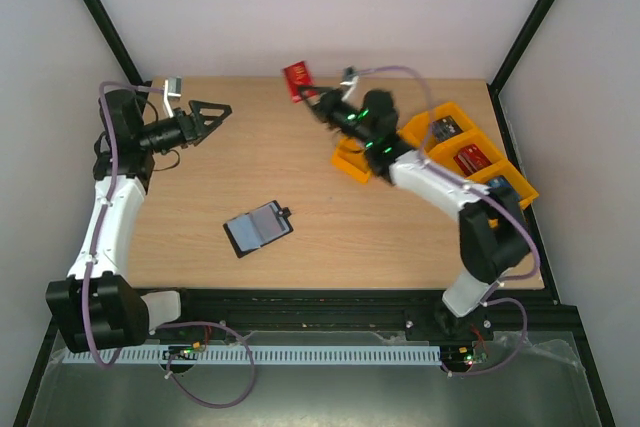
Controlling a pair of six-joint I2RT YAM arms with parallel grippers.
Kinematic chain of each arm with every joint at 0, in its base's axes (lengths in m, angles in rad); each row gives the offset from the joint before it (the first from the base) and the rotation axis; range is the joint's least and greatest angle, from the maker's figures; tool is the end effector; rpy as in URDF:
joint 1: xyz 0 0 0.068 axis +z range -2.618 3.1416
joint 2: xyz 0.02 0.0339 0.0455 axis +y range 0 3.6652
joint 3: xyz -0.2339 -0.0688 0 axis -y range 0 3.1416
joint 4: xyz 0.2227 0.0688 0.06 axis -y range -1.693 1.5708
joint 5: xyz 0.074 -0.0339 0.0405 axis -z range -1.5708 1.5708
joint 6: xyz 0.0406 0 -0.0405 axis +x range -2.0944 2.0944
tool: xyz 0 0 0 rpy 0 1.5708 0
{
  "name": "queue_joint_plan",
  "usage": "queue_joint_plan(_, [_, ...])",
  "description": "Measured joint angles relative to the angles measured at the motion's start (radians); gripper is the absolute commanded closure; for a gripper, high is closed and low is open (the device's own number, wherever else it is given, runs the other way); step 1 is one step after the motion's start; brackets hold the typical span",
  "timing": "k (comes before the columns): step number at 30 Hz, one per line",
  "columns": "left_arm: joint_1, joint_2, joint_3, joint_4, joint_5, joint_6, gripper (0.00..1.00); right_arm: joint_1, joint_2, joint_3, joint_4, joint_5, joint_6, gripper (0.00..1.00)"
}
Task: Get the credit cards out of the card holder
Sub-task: Place the credit card in the storage box.
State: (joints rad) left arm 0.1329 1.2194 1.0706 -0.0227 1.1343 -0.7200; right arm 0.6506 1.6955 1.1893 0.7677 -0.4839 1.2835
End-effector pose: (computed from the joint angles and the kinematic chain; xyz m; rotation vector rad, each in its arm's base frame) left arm 0.2610 -0.0022 0.3439 0.1215 1.8474 -1.3922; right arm 0.2903 0.2447 0.3185 0.0088 1.6343 1.8867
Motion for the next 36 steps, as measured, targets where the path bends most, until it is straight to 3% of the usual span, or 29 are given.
queue_joint_plan(5, [0.026, -0.006, -0.003, -0.095, -0.05, 0.124, 0.01, -0.374, -0.091, 0.072, -0.681, -0.149, -0.45, 0.98])
queue_joint_plan(9, [0.035, 0.003, -0.01, -0.122, -0.058, 0.174, 0.01, -0.652, -0.148, 0.01, -1.064, -0.196, -0.714, 0.98])
queue_joint_plan(12, [0.035, 0.037, -0.01, -0.129, -0.051, 0.203, 0.01, -0.832, -0.184, -0.026, -1.254, -0.19, -0.835, 0.98])
queue_joint_plan(15, [0.035, 0.086, -0.01, -0.138, -0.035, 0.222, 0.01, -0.954, -0.201, -0.022, -1.362, -0.139, -0.92, 0.98])
queue_joint_plan(22, [0.034, 0.173, 0.046, -0.249, 0.006, 0.317, 0.01, -1.054, -0.198, -0.005, -1.464, -0.026, -0.993, 0.98])
queue_joint_plan(27, [0.034, 0.221, 0.148, -0.358, 0.026, 0.451, 0.01, -1.088, -0.115, 0.069, -1.489, -0.012, -1.009, 0.98])
queue_joint_plan(36, [0.034, 0.235, 0.161, -0.459, 0.025, 0.576, 0.01, -1.089, 0.059, 0.265, -1.511, -0.053, -1.012, 0.98])
